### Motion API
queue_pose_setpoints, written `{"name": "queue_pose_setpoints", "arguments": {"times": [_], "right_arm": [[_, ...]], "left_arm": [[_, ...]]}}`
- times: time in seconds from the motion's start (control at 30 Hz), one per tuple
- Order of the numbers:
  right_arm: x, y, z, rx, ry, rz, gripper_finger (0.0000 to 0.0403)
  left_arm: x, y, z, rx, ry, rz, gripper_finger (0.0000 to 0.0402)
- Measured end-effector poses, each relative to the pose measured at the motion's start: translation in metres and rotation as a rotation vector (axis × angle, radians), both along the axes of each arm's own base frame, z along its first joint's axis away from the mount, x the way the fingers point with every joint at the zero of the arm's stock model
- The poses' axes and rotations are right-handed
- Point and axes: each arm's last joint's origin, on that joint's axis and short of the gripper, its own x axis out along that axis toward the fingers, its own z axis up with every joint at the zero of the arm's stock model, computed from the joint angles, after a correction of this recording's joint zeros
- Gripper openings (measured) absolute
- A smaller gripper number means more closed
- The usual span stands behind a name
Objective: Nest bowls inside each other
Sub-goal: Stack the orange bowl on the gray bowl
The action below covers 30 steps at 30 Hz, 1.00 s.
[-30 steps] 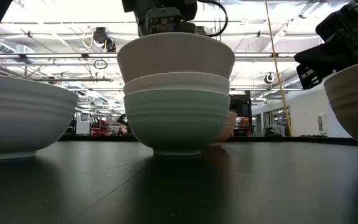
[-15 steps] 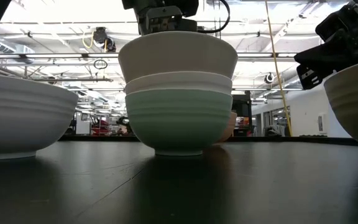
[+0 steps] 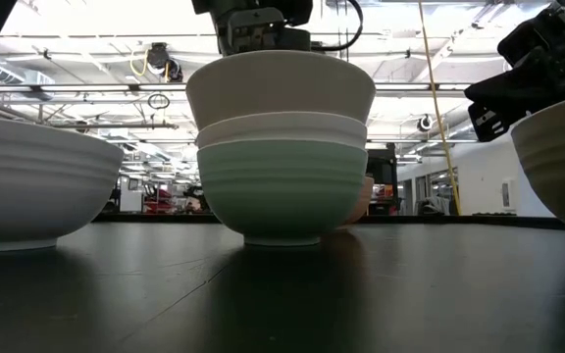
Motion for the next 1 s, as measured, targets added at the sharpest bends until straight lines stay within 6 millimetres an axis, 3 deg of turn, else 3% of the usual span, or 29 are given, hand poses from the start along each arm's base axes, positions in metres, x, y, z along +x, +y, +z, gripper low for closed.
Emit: {"name": "queue_pose_setpoints", "arguments": {"times": [0.57, 0.73, 1.0], "right_arm": [[0.0, 0.0, 0.0, 0.001, 0.001, 0.0, 0.0], [0.0, 0.0, 0.0, 0.001, 0.002, 0.0, 0.0], [0.0, 0.0, -0.001, 0.002, 0.009, 0.0, 0.0]], "left_arm": [[-0.001, 0.0, 0.009, 0.026, -0.059, -0.041, 0.0198], [-0.011, -0.001, 0.035, 0.047, -0.149, -0.053, 0.0224], [-0.049, -0.009, 0.095, 0.125, -0.323, -0.05, 0.0239]]}}
